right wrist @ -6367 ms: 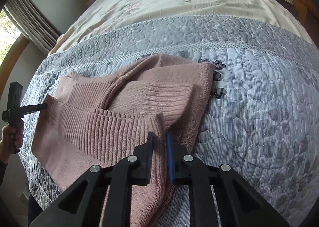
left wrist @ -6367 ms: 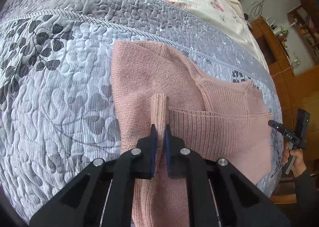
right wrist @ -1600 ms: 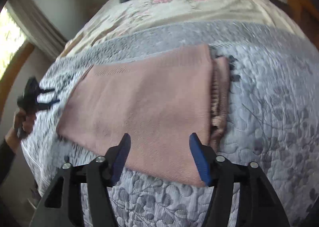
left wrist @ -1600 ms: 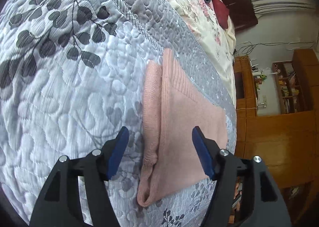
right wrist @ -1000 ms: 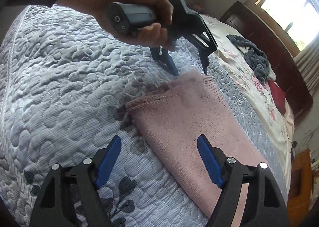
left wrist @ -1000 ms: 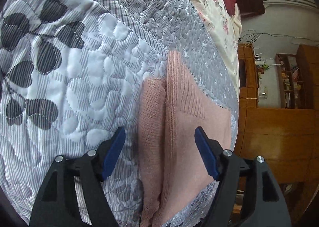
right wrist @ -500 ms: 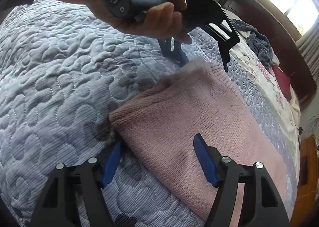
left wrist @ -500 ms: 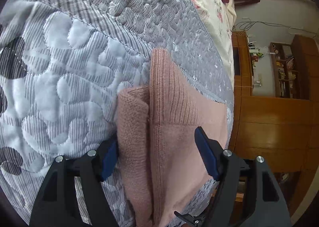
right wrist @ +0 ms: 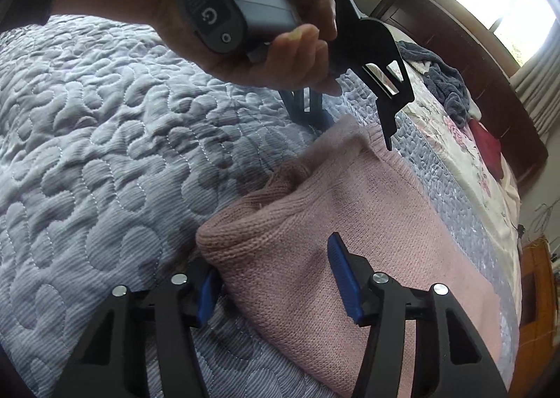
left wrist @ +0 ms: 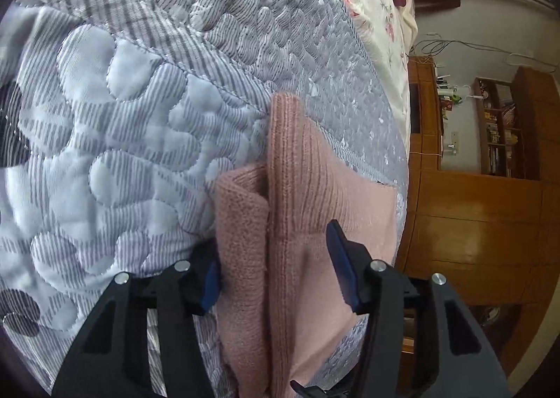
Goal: Fold small clothes
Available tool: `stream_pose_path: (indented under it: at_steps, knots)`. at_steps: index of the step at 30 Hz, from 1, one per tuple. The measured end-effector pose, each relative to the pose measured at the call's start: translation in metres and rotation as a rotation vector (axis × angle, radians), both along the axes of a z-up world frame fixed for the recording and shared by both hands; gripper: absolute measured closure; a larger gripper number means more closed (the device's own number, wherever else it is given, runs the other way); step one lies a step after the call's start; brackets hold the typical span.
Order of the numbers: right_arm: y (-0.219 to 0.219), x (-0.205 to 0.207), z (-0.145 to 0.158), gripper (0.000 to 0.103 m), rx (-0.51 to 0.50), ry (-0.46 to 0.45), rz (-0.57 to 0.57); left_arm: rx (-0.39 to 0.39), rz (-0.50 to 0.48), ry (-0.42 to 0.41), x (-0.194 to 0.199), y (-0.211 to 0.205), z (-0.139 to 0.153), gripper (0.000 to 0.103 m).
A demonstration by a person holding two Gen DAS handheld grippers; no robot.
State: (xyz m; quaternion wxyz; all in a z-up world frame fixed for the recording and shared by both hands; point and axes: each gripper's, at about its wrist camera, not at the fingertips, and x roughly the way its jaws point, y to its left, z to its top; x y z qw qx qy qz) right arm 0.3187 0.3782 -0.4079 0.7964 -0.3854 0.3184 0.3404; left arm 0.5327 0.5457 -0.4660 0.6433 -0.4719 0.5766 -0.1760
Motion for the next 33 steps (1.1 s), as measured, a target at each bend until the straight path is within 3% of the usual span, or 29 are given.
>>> stream_pose_path:
  at_steps: [3, 6, 8, 17, 33]
  knots:
    - [0.002, 0.002, 0.001, 0.072, 0.001, 0.016, -0.019, 0.011, 0.006, 0.028, -0.001, 0.003, -0.003, 0.074]
    - [0.000, 0.006, 0.006, 0.085, 0.019, 0.034, -0.040, 0.014, 0.023, 0.032, -0.002, 0.004, -0.002, 0.077]
    - [-0.003, 0.008, 0.011, 0.088, 0.030, 0.039, -0.045, 0.026, 0.029, 0.036, -0.001, 0.002, 0.000, 0.079]
    - [-0.021, 0.015, 0.050, 0.092, 0.136, 0.057, -0.106, 0.110, 0.024, 0.034, 0.009, -0.011, 0.045, 0.084]
    - [-0.084, 0.038, 0.123, 0.092, 0.345, 0.108, -0.263, 0.283, -0.042, -0.021, 0.039, -0.077, 0.147, 0.085]
